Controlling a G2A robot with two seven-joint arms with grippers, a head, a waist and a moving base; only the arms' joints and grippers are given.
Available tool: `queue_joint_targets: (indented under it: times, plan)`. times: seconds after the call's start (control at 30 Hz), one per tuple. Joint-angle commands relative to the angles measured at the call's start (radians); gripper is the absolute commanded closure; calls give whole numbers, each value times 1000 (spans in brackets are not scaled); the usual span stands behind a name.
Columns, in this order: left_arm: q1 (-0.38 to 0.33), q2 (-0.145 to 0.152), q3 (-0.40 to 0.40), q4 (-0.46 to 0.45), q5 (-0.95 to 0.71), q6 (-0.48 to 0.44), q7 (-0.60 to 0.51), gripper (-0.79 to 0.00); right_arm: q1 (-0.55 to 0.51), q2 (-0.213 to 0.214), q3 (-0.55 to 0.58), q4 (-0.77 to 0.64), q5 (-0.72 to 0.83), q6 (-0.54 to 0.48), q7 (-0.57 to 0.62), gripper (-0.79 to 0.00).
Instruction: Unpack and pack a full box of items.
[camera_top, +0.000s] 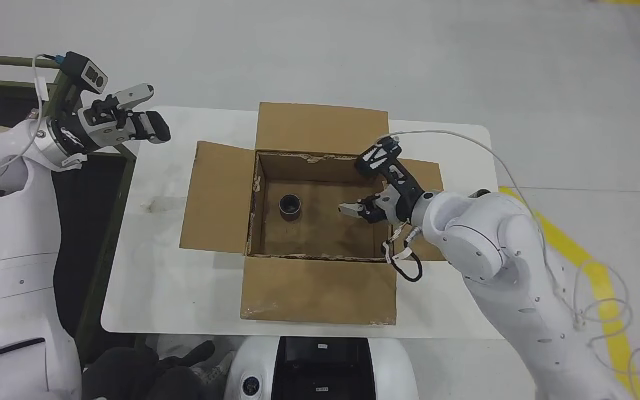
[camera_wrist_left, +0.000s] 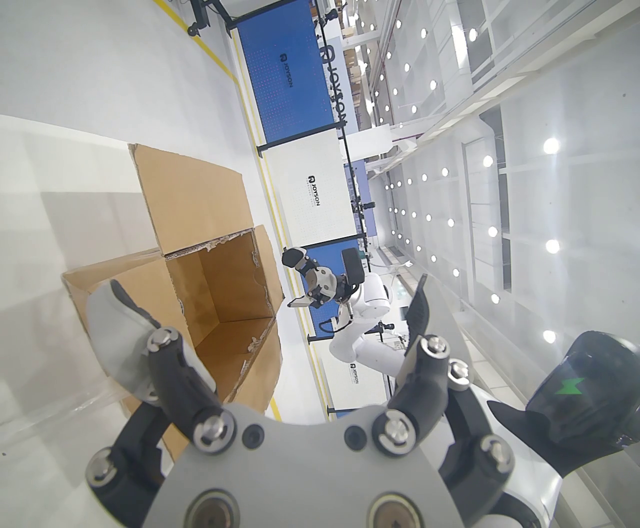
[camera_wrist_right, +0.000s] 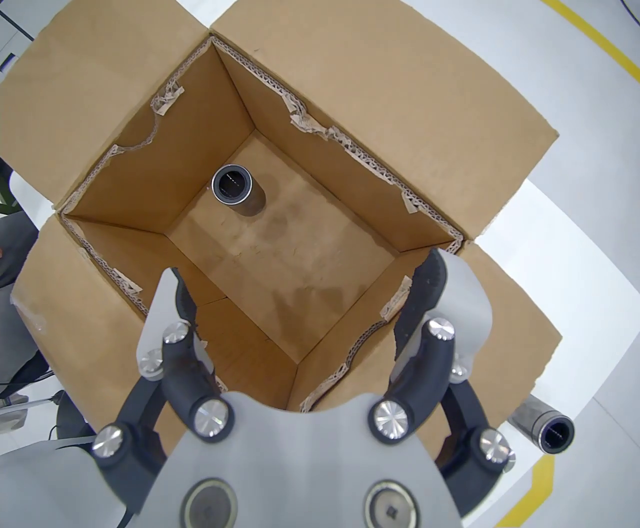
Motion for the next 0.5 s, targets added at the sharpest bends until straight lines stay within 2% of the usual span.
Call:
queue_joint_targets:
  times: [0.0, 0.27, 0.47]
  plan:
    - [0, 0, 0, 0, 0, 0, 0, -785, 0, 0, 0, 0, 0, 0, 0, -785]
    - [0, 0, 0, 0, 0, 0, 0, -785, -1, 0, 0, 0, -2, -2, -5, -785]
    - [0, 0, 0, 0, 0, 0, 0, -785, 37, -4, -27, 63, 33, -92, -26, -785]
